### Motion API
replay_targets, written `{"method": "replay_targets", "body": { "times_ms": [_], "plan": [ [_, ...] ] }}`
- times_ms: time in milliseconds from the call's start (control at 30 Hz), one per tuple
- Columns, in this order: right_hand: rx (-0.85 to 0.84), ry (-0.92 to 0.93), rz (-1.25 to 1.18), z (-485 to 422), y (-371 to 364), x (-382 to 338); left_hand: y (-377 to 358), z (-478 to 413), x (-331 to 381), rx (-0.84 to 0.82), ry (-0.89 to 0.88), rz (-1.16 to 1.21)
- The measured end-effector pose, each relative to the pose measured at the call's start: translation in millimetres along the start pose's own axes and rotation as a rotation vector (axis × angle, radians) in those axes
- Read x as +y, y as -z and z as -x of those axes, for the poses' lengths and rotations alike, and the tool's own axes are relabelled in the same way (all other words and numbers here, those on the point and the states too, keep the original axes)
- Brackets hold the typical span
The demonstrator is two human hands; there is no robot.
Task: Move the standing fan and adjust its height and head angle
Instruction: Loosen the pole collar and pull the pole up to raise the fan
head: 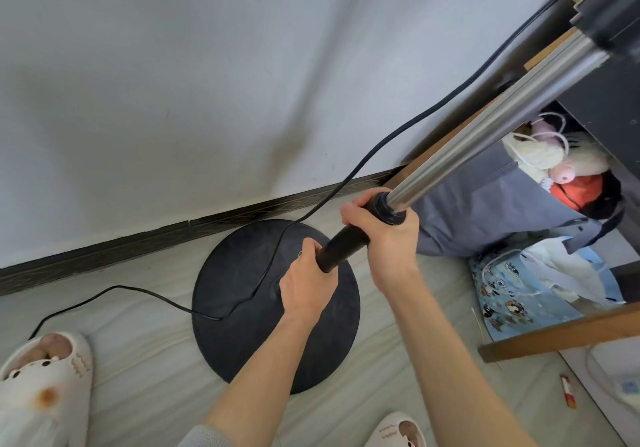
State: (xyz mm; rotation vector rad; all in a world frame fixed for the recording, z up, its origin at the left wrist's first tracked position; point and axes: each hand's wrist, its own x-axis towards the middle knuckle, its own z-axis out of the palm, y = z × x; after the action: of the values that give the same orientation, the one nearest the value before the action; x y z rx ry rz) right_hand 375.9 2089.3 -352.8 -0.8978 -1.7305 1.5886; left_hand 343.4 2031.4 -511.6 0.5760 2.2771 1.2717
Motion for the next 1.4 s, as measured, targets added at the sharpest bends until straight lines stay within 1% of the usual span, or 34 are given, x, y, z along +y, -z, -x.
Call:
{"method": "replay_targets", "body": {
  "times_ms": [33, 67, 100, 133, 167, 200, 233, 267, 300, 333, 367, 400, 467, 500, 533, 567, 600, 633, 667, 733, 767, 800, 833, 967, 1000, 1067, 1133, 1167, 1233, 1300, 1333, 1400],
  "plan": [
    [0.162, 0.047, 0.004, 5.0, -13.0, 7.0, -0.2, 0.2, -0.4, -0.001, 0.007, 0.012],
    [0.276, 0.078, 0.001, 9.4, -23.9, 11.9, -0.3, -0.2, -0.6, -0.005, 0.014, 0.020],
    [0.345, 0.089, 0.003, 12.0, -29.1, 14.4, 0.1, -0.3, -0.4, -0.010, 0.018, 0.022],
    [0.347, 0.092, 0.014, 12.0, -27.9, 14.8, 0.7, -0.1, -0.5, -0.014, 0.021, 0.018],
    [0.264, 0.098, 0.039, 9.7, -21.8, 11.5, 1.2, 0.1, -1.1, -0.013, 0.021, 0.017],
    [0.102, 0.098, 0.055, 6.5, -12.0, 5.8, 1.4, 0.0, -1.6, -0.007, 0.019, 0.015],
    [-0.102, 0.060, 0.041, 3.4, -0.3, -1.4, 1.5, -0.1, -1.8, -0.001, 0.019, 0.009],
    [-0.301, -0.009, 0.023, -0.1, 10.1, -9.2, 1.7, -0.3, -1.8, 0.005, 0.021, 0.001],
    [-0.450, -0.087, 0.003, -3.9, 17.8, -14.9, 1.5, -0.8, -1.9, 0.009, 0.024, -0.002],
    [-0.501, -0.126, 0.001, -7.3, 21.8, -16.9, 0.7, -1.5, -2.1, 0.009, 0.022, 0.000],
    [-0.445, -0.116, 0.011, -8.1, 22.0, -15.3, -0.6, -1.4, -1.5, 0.008, 0.015, 0.003],
    [-0.310, -0.072, 0.004, -7.3, 16.3, -11.2, -0.4, -1.6, -0.2, 0.008, 0.005, -0.001],
    [0.065, 0.036, -0.019, 0.6, -6.2, 0.5, 0.7, -1.5, 1.9, -0.001, -0.001, -0.013],
    [0.212, 0.070, -0.031, 4.1, -17.6, 6.9, 0.5, -1.9, 1.9, -0.004, 0.005, -0.011],
    [0.327, 0.095, -0.036, 6.3, -26.3, 12.2, 0.1, -2.6, 1.9, -0.009, 0.008, -0.005],
    [0.388, 0.112, -0.024, 7.2, -29.8, 14.9, 0.6, -2.5, 1.8, -0.009, 0.010, -0.002],
    [0.376, 0.128, -0.003, 6.1, -28.1, 14.9, 1.5, -2.3, 2.0, -0.005, 0.008, -0.005],
    [0.282, 0.132, 0.031, 3.5, -22.4, 12.9, 2.9, -2.6, 1.2, 0.004, 0.004, -0.010],
    [0.130, 0.125, 0.043, 1.2, -12.9, 8.4, 3.5, -2.7, 0.6, 0.010, -0.001, -0.015],
    [-0.213, 0.042, -0.019, -4.2, 6.5, -2.7, 4.8, -2.1, 0.6, 0.016, 0.006, -0.026],
    [-0.326, -0.016, -0.061, -6.7, 12.3, -6.6, 4.9, -2.3, 1.0, 0.011, 0.015, -0.026],
    [-0.354, -0.043, -0.074, -8.1, 14.5, -8.0, 4.0, -2.3, 1.6, 0.007, 0.017, -0.020],
    [-0.290, -0.030, -0.063, -8.2, 10.7, -6.5, 4.2, -2.7, 2.5, 0.009, 0.013, -0.010],
    [0.261, 0.117, -0.050, 0.3, -22.1, 7.8, 3.3, -1.9, 5.0, 0.012, 0.002, 0.013],
    [0.346, 0.136, -0.038, -1.0, -26.7, 10.4, 3.0, -2.8, 5.1, 0.006, 0.005, 0.016],
    [0.430, 0.147, -0.006, -2.6, -33.6, 13.2, 4.3, -3.3, 4.3, -0.002, 0.021, 0.016],
    [0.472, 0.150, 0.013, -1.7, -37.0, 16.7, 4.5, -3.6, 2.7, -0.009, 0.031, 0.020],
    [0.468, 0.148, 0.019, -0.8, -37.2, 16.6, 5.4, -2.9, 3.4, -0.014, 0.035, 0.019],
    [0.381, 0.124, 0.024, 0.0, -32.7, 16.8, 11.5, -0.7, 4.8, -0.025, 0.038, -0.007],
    [0.243, 0.073, 0.112, -5.0, -22.1, 24.2, 16.7, 0.7, 3.9, -0.053, 0.059, -0.050],
    [0.195, 0.042, 0.156, -2.1, -15.1, 20.6, 26.2, 4.7, 8.0, -0.094, 0.047, -0.084],
    [0.129, -0.050, 0.285, 2.4, -5.6, 16.3, 45.2, 11.1, 15.2, -0.257, 0.036, -0.201]
  ]
}}
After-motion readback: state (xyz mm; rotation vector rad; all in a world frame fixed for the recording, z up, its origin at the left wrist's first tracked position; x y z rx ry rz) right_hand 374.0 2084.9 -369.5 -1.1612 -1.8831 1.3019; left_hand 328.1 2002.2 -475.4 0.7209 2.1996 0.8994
